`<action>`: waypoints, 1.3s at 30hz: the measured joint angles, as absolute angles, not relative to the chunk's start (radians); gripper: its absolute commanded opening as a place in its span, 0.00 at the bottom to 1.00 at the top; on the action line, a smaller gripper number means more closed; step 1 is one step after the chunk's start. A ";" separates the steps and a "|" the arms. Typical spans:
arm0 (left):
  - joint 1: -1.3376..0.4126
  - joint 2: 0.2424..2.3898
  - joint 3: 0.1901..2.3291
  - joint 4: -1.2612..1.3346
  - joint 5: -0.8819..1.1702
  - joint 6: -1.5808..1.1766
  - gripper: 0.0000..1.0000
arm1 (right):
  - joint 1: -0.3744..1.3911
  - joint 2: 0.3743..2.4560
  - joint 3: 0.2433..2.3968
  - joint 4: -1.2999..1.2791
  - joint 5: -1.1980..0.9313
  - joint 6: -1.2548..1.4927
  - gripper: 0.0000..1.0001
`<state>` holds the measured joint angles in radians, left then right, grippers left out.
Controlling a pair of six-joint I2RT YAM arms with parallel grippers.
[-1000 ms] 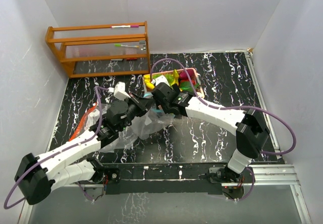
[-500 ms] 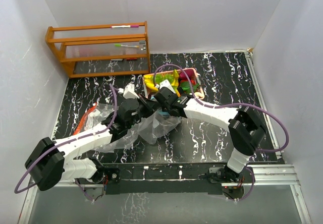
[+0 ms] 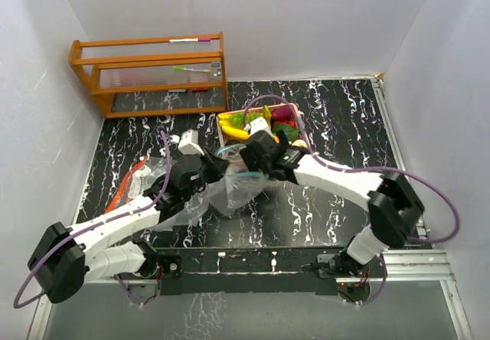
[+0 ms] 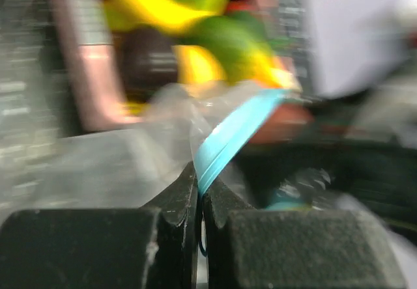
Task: Place the food in the zip-top bag and seal the zipper
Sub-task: Place the fake fruit in the zipper food storage bag.
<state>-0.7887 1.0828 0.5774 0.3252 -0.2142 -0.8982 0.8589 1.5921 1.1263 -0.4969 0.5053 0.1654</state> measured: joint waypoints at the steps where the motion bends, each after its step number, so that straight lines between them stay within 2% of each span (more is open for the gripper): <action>1: -0.779 1.082 0.570 0.286 -0.261 -0.877 0.00 | 0.845 1.563 1.122 -0.493 0.490 0.165 0.98; 3: -0.738 1.111 0.524 0.210 -0.331 -0.851 0.00 | 0.819 1.477 1.122 -0.479 0.451 0.167 0.98; 8: -0.744 1.159 0.493 0.224 -0.316 -0.860 0.00 | 0.817 1.373 1.122 -0.434 0.292 0.167 0.98; 21: -0.740 1.169 0.498 0.228 -0.317 -0.850 0.00 | 0.773 1.375 1.122 -0.438 0.085 0.168 0.98; 30: -0.726 1.232 0.631 0.139 -0.319 -0.766 0.00 | 0.762 1.380 1.184 -0.444 -0.038 0.179 0.98; 39: -0.717 1.230 0.666 0.062 -0.332 -0.710 0.00 | 0.759 1.454 1.256 -0.456 -0.048 0.261 0.98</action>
